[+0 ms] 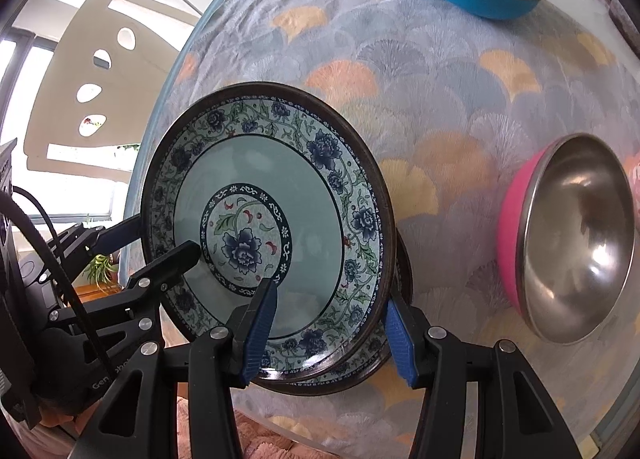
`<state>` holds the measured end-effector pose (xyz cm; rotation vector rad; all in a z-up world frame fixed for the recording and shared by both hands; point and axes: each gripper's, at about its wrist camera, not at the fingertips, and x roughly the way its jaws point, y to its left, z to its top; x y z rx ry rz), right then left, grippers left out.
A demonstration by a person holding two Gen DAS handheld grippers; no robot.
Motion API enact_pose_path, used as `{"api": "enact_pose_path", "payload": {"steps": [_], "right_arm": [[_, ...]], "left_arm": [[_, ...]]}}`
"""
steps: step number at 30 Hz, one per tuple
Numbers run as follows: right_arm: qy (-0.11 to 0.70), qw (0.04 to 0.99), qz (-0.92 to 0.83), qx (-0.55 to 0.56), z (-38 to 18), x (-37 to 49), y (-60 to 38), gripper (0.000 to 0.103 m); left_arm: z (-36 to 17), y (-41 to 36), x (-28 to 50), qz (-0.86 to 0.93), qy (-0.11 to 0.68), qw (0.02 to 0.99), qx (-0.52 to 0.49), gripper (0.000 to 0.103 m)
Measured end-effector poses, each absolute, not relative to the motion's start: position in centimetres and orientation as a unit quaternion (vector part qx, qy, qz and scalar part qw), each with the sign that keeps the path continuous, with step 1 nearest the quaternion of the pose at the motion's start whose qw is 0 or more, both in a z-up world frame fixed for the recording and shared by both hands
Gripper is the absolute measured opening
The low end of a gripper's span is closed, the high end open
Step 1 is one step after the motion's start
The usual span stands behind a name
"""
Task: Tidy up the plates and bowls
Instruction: 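Lower the floral plate onto the stack with both grippers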
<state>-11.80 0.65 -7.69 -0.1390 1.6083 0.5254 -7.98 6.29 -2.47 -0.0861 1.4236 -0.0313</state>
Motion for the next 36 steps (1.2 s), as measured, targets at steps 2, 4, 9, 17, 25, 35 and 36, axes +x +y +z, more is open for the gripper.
{"api": "enact_pose_path", "payload": {"steps": [2, 4, 9, 17, 25, 35, 36], "right_arm": [[0.713, 0.659, 0.231, -0.061, -7.8, -11.7, 0.7, 0.051], [0.716, 0.657, 0.230, -0.060, -7.9, -11.6, 0.7, 0.051], [0.723, 0.651, 0.226, -0.059, -8.2, -11.2, 0.8, 0.051], [0.733, 0.639, 0.225, -0.056, -9.1, -11.5, 1.3, 0.051], [0.737, 0.634, 0.227, -0.056, -9.6, -11.4, 1.2, 0.051], [0.743, 0.628, 0.226, -0.054, -9.5, -11.6, 1.2, 0.052], [0.744, 0.627, 0.227, -0.054, -9.5, -11.6, 1.1, 0.052]], "left_arm": [[-2.6, 6.2, -8.0, -0.017, 0.654, 0.755, -0.037, 0.048], [-2.8, 6.0, -8.1, -0.019, 0.656, 0.753, -0.038, 0.048], [-3.2, 5.6, -8.1, -0.025, 0.661, 0.749, -0.039, 0.049], [-3.6, 5.4, -7.9, -0.022, 0.665, 0.746, -0.036, 0.048], [-4.1, 5.2, -7.9, -0.022, 0.668, 0.743, -0.038, 0.048], [-4.3, 5.1, -7.8, -0.028, 0.672, 0.739, -0.038, 0.048], [-4.4, 5.2, -7.7, -0.028, 0.672, 0.739, -0.038, 0.048]]}}
